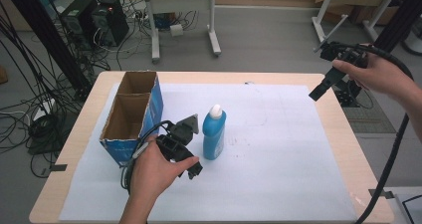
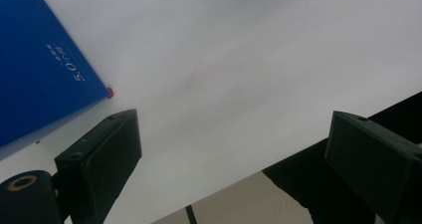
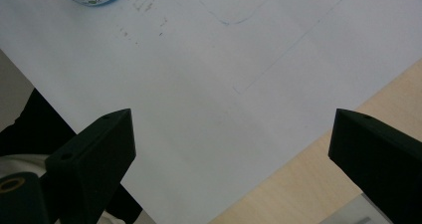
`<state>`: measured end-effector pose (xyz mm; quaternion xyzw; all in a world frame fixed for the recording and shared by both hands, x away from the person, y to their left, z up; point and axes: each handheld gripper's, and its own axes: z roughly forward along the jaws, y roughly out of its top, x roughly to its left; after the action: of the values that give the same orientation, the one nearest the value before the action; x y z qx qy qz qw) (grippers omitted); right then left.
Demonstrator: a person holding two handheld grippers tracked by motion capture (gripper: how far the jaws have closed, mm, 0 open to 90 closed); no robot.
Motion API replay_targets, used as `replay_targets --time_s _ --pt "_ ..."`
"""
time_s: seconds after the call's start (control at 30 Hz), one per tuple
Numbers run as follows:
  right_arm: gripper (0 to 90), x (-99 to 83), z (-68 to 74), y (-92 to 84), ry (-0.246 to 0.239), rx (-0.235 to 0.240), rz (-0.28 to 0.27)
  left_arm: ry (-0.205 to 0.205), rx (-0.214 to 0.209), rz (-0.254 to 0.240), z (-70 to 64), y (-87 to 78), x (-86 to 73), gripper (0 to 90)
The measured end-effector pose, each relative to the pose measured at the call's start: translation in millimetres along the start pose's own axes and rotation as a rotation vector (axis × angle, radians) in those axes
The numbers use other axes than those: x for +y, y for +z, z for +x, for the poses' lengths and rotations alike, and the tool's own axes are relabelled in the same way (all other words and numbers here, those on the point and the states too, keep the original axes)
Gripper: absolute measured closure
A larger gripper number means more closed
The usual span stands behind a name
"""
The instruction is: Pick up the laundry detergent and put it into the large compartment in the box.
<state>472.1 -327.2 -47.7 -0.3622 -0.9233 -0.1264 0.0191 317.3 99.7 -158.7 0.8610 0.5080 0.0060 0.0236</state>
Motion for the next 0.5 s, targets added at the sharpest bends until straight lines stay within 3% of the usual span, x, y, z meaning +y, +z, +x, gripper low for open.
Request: replay_targets --time_s 0.5 --pt "4.7 -0.7 -0.6 -0.6 -0.004 0.003 -0.001 -0.003 0.009 0.001 -2.2 -7.7 -0.1 7.9"
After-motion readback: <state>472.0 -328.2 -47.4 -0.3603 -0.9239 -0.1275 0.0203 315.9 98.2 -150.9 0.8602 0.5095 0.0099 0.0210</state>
